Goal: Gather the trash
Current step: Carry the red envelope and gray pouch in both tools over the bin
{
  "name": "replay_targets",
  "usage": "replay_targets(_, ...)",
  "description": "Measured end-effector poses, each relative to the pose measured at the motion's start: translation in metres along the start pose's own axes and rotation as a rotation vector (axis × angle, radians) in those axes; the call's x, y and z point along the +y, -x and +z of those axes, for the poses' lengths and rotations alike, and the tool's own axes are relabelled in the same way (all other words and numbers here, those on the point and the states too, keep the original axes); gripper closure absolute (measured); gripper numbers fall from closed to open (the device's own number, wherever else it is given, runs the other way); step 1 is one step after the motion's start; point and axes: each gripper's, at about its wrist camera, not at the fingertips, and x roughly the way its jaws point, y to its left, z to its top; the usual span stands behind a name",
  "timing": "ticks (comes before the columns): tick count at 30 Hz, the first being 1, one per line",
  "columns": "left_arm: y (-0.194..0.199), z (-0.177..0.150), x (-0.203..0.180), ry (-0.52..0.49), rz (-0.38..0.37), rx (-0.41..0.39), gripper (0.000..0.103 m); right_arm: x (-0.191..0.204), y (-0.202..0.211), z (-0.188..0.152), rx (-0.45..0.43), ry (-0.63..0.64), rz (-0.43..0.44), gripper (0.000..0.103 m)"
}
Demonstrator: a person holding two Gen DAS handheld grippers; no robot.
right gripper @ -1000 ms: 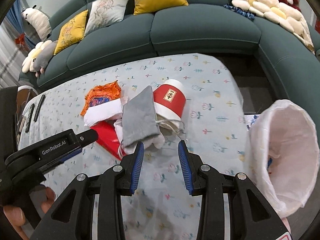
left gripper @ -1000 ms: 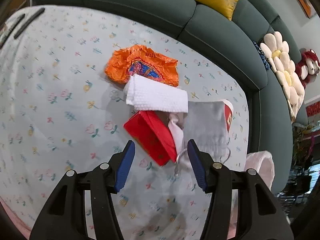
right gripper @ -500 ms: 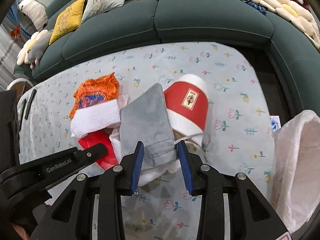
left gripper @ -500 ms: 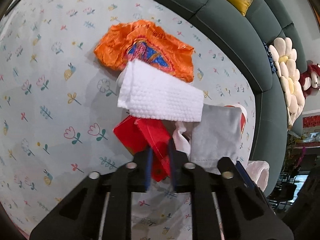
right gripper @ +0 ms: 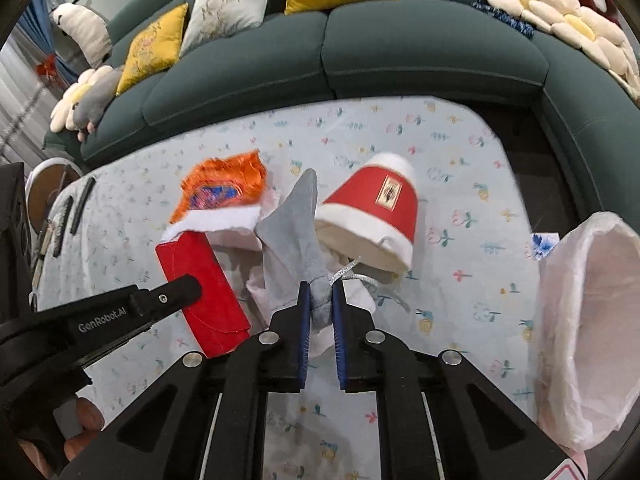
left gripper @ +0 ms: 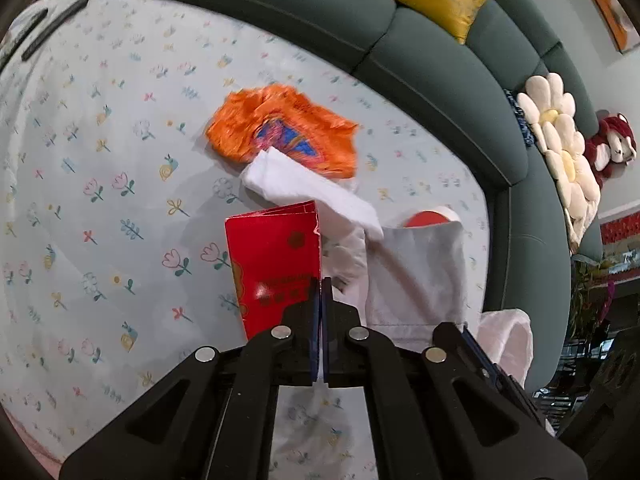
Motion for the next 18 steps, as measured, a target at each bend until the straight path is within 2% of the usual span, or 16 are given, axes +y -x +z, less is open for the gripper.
replay_targets(10,0.066,-0.021,-0.079,-0.163,-0.049,-0.116,0.103,-0.017,0.096,0.01,-0.18,-0.014,0.009,0.093)
replay_targets(18,0.112,-0.05,-0.152,-0.318,-0.091,-0.198,0.103,-0.059,0.171,0.008,-0.314,-0.058,-0.009,0.093)
